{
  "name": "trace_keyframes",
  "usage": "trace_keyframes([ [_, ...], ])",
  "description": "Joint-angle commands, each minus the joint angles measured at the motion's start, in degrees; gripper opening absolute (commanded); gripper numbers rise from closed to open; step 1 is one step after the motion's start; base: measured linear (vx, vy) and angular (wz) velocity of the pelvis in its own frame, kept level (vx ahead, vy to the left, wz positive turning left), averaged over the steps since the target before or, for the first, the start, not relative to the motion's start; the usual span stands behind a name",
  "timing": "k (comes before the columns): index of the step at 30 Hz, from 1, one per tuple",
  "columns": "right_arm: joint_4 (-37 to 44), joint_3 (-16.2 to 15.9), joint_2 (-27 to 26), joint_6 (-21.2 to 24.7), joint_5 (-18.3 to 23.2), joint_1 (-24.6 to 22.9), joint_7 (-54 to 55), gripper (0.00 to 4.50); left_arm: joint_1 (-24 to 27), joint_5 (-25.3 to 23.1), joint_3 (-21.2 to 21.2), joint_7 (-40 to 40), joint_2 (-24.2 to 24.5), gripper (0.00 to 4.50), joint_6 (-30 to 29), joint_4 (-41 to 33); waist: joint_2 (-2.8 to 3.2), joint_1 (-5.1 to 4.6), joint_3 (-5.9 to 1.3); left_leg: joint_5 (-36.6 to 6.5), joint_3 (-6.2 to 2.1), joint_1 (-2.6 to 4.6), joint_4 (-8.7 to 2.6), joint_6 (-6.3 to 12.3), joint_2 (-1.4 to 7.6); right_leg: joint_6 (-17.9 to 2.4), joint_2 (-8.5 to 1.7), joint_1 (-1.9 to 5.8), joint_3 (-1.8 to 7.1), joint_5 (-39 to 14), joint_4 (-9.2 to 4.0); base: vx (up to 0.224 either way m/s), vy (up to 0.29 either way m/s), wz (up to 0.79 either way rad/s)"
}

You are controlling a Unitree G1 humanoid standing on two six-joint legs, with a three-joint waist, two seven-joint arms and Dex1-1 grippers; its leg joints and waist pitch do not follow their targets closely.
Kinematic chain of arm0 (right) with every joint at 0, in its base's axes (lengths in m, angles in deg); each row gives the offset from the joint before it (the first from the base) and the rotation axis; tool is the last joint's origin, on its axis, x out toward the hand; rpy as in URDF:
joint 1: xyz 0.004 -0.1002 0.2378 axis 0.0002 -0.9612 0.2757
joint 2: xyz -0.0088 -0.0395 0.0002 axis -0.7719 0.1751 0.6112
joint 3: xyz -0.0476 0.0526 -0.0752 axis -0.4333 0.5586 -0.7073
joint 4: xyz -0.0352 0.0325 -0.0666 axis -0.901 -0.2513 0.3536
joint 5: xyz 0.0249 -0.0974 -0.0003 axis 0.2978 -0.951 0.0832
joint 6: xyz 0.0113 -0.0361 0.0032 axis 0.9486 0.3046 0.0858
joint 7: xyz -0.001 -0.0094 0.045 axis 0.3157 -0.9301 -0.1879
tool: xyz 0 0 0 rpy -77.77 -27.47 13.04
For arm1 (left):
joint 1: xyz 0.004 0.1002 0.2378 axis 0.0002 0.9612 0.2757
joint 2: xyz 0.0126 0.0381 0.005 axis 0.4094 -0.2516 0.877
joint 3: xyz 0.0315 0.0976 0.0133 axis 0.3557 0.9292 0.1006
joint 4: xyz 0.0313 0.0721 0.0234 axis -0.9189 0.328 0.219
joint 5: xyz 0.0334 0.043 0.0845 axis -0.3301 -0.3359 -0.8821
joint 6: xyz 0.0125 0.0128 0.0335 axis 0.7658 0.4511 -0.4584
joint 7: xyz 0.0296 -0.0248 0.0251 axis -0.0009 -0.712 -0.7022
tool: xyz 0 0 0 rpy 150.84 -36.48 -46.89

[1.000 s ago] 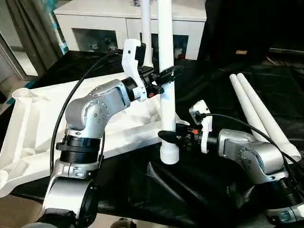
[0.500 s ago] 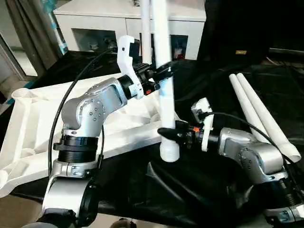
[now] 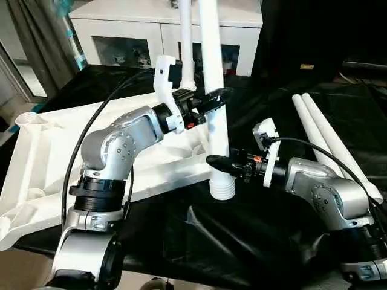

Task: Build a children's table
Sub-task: Pick table leg

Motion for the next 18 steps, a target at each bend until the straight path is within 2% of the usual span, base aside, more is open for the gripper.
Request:
trace_keyframes([
  [1,2.6,0.3,0.5,-2.5,0.5,1.1,-2.1,2.20,0.1,-1.4,0.6,0.5,0.3,1.76,0.2,0.7,-0.88,0.00,-4.86,-8.7,-1.40,1.55,-3.43,1.29,2.43,-11.6,-2.92,2.91,2.06,-9.2,-3.73,0.000,0.000,0.00],
  [2,3.0,0.3,0.6,-2.3,0.7,1.0,-2.5,2.55,0.0,-1.4,0.5,0.5,0.2,1.75,0.3,0.8,-0.92,-0.01,-4.84,-8.6,-1.37,1.52,-3.40,1.33,2.38,-11.6,-2.91,2.92,2.07,-9.2,-3.74,0.000,0.000,0.00],
  [5,3.5,0.5,0.8,-0.6,1.7,1.0,-3.3,2.57,-0.3,-1.5,0.7,0.1,0.3,1.75,0.7,1.1,-1.03,0.01,-4.86,-8.6,-1.37,1.50,-3.38,1.62,2.37,-11.6,-2.94,3.02,2.07,-9.3,-3.73,0.000,0.000,0.00],
  [8,3.0,0.2,1.4,0.0,1.1,1.5,-3.2,2.98,-0.8,-2.0,1.3,-0.4,0.5,1.75,1.3,1.3,-1.01,0.03,-4.87,-8.1,-1.37,1.52,-3.34,1.86,2.39,-11.6,-2.89,2.91,2.07,-9.2,-3.71,0.000,0.000,0.00],
  [10,1.8,-0.3,1.6,-0.2,-0.2,2.2,-2.5,3.02,-0.8,-2.3,2.1,-0.8,0.7,1.75,1.3,0.5,-1.32,0.00,-4.82,-8.1,-1.33,1.49,-3.34,2.01,2.40,-11.4,-2.92,2.91,2.11,-9.7,-3.78,0.000,0.000,0.00],
  [13,1.1,-0.6,1.6,-0.1,-0.7,2.7,-2.3,3.38,-0.7,-2.2,2.4,-1.0,0.7,1.75,1.1,-0.1,-1.14,0.00,-4.82,-8.0,-1.35,1.55,-3.32,1.79,2.43,-11.4,-2.95,2.83,2.11,-10.3,-3.72,0.000,0.000,0.00],
  [16,-0.1,-1.3,1.3,0.9,-1.5,3.4,-2.1,3.38,-0.4,-2.4,3.1,-1.8,1.1,1.75,1.4,-0.8,-1.39,-0.04,-4.83,-7.9,-1.30,1.50,-3.32,1.80,2.39,-11.4,-2.92,2.84,2.12,-10.2,-3.69,0.000,0.000,0.00],
  [18,-0.2,-1.5,1.4,1.1,-1.5,3.5,-2.2,3.38,-0.4,-2.4,3.1,-1.9,1.2,1.75,1.6,-0.9,-1.32,0.01,-4.83,-7.7,-1.30,1.48,-3.29,1.84,2.38,-11.4,-2.94,2.86,2.13,-10.0,-3.67,0.000,0.000,0.00],
])
